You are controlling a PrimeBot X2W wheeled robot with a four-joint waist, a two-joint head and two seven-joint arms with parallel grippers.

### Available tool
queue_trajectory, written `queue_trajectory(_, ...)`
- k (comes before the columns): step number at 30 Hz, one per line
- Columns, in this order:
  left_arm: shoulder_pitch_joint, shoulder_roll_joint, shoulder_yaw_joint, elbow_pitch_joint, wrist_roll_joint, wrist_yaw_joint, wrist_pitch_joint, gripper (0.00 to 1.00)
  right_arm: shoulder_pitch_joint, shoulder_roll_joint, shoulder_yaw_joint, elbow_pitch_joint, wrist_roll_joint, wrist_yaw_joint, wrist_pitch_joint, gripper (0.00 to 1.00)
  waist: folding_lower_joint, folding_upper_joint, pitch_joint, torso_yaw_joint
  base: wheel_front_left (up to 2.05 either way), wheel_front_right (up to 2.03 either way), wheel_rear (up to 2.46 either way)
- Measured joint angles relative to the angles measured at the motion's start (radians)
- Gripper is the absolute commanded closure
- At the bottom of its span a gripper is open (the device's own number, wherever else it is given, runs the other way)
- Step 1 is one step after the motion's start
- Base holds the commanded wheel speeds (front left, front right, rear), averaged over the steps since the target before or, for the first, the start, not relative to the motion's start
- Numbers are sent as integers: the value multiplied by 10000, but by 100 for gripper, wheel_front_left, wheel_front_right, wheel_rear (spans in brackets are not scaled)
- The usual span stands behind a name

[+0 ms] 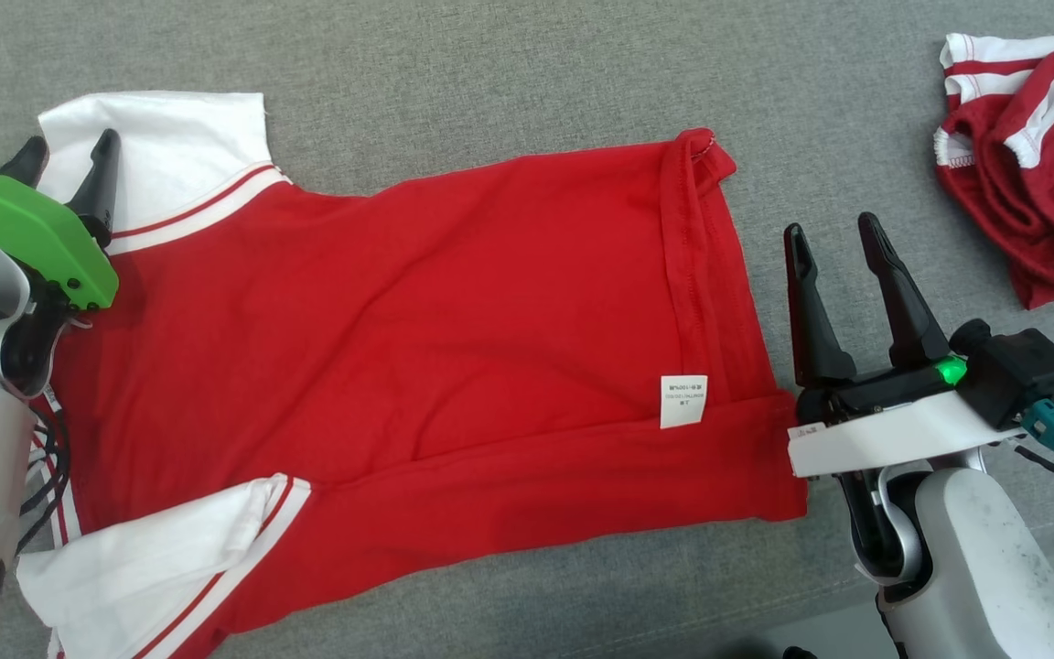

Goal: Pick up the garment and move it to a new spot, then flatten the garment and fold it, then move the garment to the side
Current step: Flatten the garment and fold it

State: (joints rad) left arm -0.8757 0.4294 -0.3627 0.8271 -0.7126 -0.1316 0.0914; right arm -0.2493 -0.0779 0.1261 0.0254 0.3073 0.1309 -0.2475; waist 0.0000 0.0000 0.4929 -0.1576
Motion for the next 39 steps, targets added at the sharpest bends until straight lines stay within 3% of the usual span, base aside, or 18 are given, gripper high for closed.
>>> queue_trajectory(2, -114, 42, -201, 194, -161, -6, 40, 0, -47, -27, -4, 56, 59, 0, -8, 0, 0, 0, -23, -5, 0, 0, 0)
queue_trajectory(3, -160, 61, -309, 238, -257, -4, 84, 24, -66, -54, -4, 94, 79, 0, -8, 0, 0, 0, -37, -3, 0, 0, 0)
queue_trajectory(4, -160, 61, -309, 238, -257, -4, 84, 71, -66, -54, -4, 94, 79, 0, -8, 0, 0, 0, -37, -3, 0, 0, 0)
queue_trajectory(5, -185, 102, -426, 265, -278, -4, 100, 100, -107, -84, -8, 136, 86, 0, -8, 0, 0, 0, -50, 4, 0, 0, 0)
queue_trajectory(11, -331, 194, -869, 627, -339, -4, -334, 100, -1004, -502, 67, 631, 314, 0, 151, 0, 0, 0, -82, 72, 0, 0, 0)
queue_trajectory(19, -876, -221, -1570, 840, -497, -2, -786, 100, -3074, -1133, 1260, 2602, 1035, -2, 654, 0, 0, 0, 43, 521, 0, 0, 0)
queue_trajectory(29, -1190, -479, -2345, 934, -859, -2, -1300, 100, -3883, -1626, 2136, 4086, 1747, -2, 1348, 0, 0, 0, 229, 1048, 0, 0, 0)
queue_trajectory(30, -1206, -479, -2406, 938, -884, -2, -1354, 100, -3926, -1649, 2132, 4090, 1824, -2, 1475, 21, 0, 0, 237, 1056, 0, 0, 0)
queue_trajectory(31, -1218, -476, -2470, 947, -930, -2, -1407, 100, -3974, -1678, 2132, 4086, 1866, -2, 1584, 54, 0, 0, 235, 1056, 0, 0, 0)
queue_trajectory(32, -1231, -476, -2525, 968, -974, -2, -1453, 100, -4014, -1716, 2134, 4056, 1919, -2, 1676, 73, 0, 0, 227, 1056, 0, 0, 0)
queue_trajectory(33, -1244, -474, -2571, 986, -1007, -2, -1499, 100, -4059, -1741, 2130, 4011, 2027, -2, 1793, 100, 0, 0, 217, 1055, 0, 0, 0)
queue_trajectory(39, -1400, -479, -2851, 1034, -1160, 0, -1992, 100, -4235, -1946, 1994, 3779, 2675, -2, 2556, 100, 0, 0, 132, 1097, 0, 0, 0)
